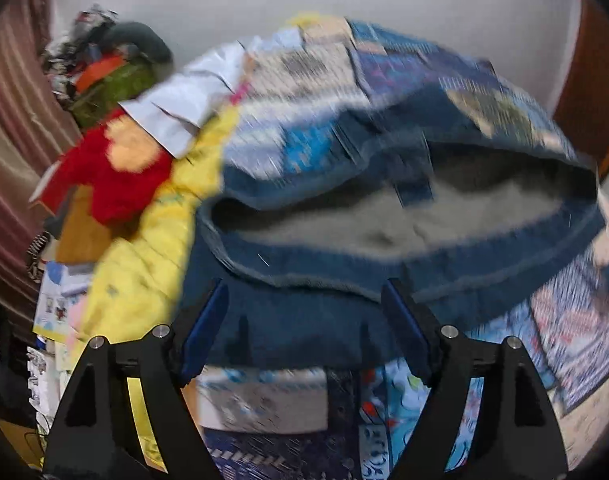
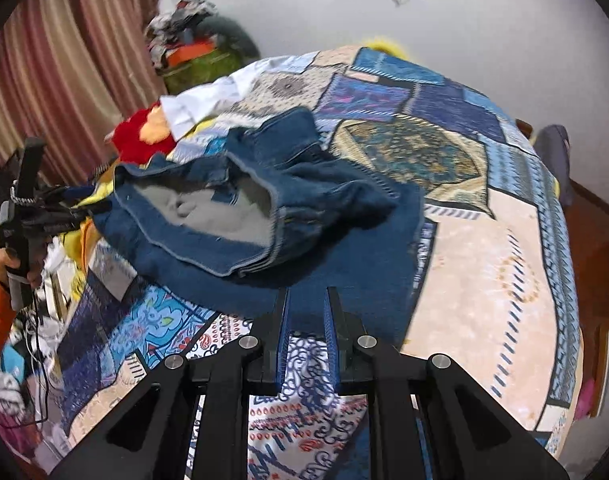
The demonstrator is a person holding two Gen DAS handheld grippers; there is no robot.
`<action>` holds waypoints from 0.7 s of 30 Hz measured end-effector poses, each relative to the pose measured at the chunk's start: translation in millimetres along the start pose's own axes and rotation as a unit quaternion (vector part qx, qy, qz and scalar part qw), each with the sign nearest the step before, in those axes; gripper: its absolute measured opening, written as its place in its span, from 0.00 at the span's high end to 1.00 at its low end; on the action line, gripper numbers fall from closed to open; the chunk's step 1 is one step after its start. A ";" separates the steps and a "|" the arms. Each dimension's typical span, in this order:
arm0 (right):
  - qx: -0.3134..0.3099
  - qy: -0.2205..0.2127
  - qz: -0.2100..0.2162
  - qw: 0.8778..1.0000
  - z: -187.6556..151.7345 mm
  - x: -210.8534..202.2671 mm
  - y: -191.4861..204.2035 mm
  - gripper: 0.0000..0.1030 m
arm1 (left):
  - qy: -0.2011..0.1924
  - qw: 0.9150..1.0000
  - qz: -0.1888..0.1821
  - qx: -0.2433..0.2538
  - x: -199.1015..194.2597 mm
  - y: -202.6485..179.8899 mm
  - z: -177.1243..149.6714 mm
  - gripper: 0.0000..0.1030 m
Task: Fold large clothes
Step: 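Lift the hem with both grippers and fold it over toward the collar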
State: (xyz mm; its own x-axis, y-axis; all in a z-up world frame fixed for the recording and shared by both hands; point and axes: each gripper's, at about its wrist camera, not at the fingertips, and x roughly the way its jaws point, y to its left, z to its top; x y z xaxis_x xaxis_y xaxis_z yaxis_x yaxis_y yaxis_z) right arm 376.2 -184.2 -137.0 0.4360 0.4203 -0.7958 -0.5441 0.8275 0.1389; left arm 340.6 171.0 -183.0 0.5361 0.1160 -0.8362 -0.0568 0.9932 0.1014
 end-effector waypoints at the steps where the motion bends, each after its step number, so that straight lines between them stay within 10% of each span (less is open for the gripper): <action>1: -0.007 0.005 0.001 1.000 0.4 5.9 4.5 0.89 | 0.011 1.000 0.002 0.012 8.6 -6.7 -4.5 0.23; 8: -0.032 0.068 -0.015 0.997 13.4 65.2 12.4 0.89 | 0.036 0.993 0.082 0.081 72.5 -39.0 6.1 0.23; 15: 0.003 0.051 -0.006 0.999 58.7 99.7 -11.7 0.89 | 0.026 0.994 0.098 0.029 99.7 -11.2 64.5 0.23; 21: 0.108 0.004 -0.142 0.984 97.5 111.3 -72.2 0.89 | 0.013 0.991 0.107 -0.075 108.3 47.2 106.8 0.24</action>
State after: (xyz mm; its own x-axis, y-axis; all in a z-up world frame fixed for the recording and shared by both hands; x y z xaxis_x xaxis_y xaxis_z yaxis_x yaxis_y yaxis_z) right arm 533.9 -160.8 -178.1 0.5419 0.1574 -0.8256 -0.2353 0.9714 0.0307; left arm 485.9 229.7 -211.1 0.4759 0.3230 -0.8180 -0.2935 0.9351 0.1985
